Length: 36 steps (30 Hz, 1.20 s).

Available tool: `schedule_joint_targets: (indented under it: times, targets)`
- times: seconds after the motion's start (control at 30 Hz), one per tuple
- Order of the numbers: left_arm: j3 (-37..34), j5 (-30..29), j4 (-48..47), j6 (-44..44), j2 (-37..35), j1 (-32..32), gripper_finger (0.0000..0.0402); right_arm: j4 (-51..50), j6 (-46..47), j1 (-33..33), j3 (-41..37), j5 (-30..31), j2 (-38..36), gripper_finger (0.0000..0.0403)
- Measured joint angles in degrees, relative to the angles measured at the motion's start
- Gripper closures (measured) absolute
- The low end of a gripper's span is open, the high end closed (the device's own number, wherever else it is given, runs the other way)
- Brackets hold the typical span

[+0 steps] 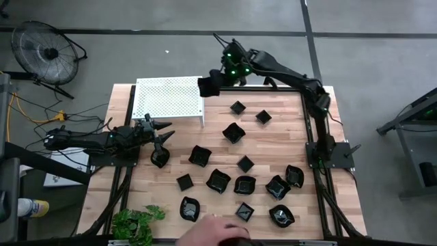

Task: Pick & Place Mini shaped plates
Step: Put the black distorted square plate on the shelf

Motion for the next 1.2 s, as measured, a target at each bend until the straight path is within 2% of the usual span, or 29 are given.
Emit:
schedule_joint_targets:
  times: [0.3, 0.47, 1.2]
  targets:
    - [0.0, 0.0, 0.0, 0.0, 0.0, 0.0, 0.0215, -0.7, 4.1, 0.0, 12.9, -3.5, 11.4, 0.0401]
    - [0.0, 0.0, 0.0, 0.0, 0.0, 0.0, 0.0215, 4.9, 8.6, 0.3, 10.4, -4.8, 12.3, 0.0401]
    - [0.0, 0.0, 0.0, 0.0, 0.0, 0.0, 0.0215, 5.4, 6.7, 2.9, 10.3, -1.0, 13.5, 0.0400]
